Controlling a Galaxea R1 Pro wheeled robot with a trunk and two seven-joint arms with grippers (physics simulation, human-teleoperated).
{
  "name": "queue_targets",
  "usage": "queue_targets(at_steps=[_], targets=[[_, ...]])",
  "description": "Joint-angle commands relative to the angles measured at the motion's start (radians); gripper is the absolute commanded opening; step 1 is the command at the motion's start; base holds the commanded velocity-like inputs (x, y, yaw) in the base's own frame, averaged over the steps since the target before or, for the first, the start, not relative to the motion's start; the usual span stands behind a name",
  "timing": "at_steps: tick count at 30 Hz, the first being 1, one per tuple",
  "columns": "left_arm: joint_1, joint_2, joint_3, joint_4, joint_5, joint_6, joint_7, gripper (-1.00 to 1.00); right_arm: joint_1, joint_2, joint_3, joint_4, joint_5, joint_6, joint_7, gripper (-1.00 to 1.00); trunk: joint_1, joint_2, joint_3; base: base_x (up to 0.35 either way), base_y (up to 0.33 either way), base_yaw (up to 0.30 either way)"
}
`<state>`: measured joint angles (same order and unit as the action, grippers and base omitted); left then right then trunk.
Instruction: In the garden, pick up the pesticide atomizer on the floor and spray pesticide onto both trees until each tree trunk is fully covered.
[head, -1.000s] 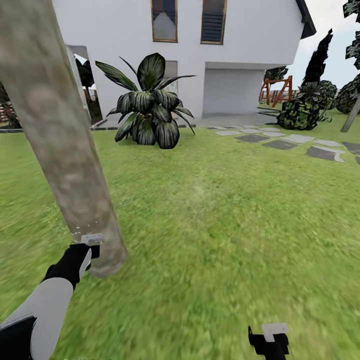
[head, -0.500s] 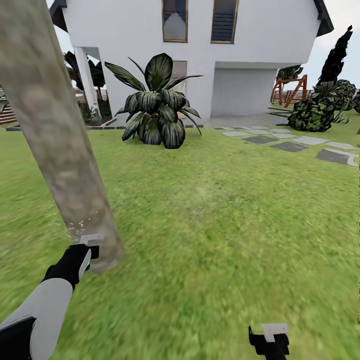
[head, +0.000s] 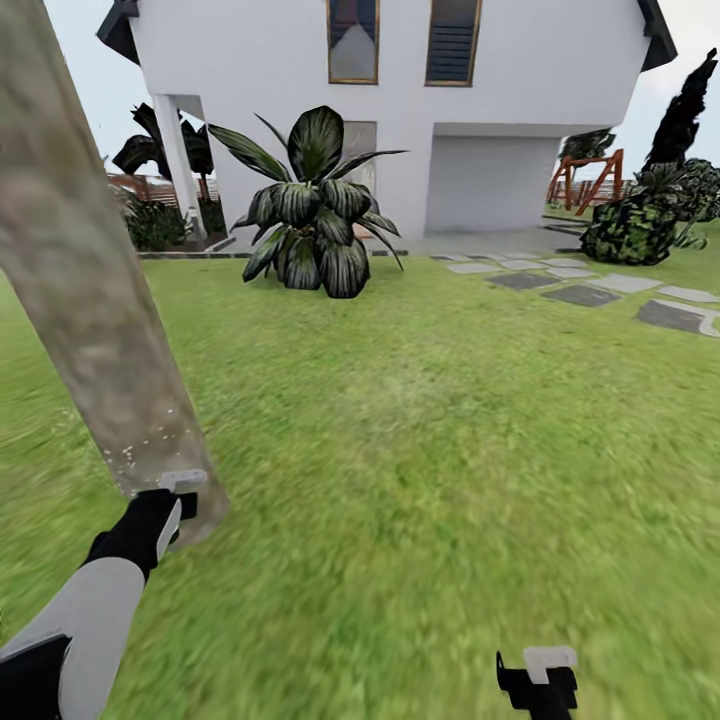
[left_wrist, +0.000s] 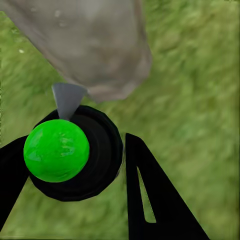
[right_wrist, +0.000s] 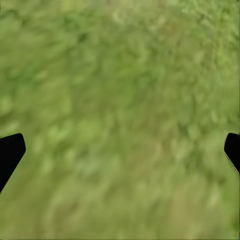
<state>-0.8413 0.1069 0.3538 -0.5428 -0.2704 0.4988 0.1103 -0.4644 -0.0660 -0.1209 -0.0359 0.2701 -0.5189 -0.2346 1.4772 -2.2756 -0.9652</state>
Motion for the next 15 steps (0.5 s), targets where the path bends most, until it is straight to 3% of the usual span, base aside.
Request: queue_targets(at_steps=[1, 7, 12, 15], targets=[[0.000, 0.000, 0.004, -0.001, -0.004, 0.004, -0.001, -1.00, 0.000, 0.000, -0.008, 0.001, 0.011, -0.003, -0.003, 1.00, 0.000, 0.000, -0.001, 0.179, -0.237, 0.252], [0.006, 0.041, 0.013, 0.001, -0.003, -0.004, 0.001, -1.00, 0.000, 0.000, -0.008, 0.002, 0.011, -0.003, -0.003, 1.00, 0.000, 0.000, -0.001, 0.182, -0.234, 0.273], [0.025, 0.046, 0.013, 0.003, -0.001, -0.005, 0.003, -1.00, 0.000, 0.000, -0.008, 0.002, 0.011, -0.003, -0.003, 1.00, 0.000, 0.000, -0.001, 0.194, -0.227, 0.275], [0.069, 0.046, 0.020, 0.002, 0.000, -0.008, 0.002, -1.00, 0.000, 0.000, -0.008, 0.002, 0.011, -0.003, -0.003, 1.00, 0.000, 0.000, -0.001, 0.206, -0.220, 0.096]])
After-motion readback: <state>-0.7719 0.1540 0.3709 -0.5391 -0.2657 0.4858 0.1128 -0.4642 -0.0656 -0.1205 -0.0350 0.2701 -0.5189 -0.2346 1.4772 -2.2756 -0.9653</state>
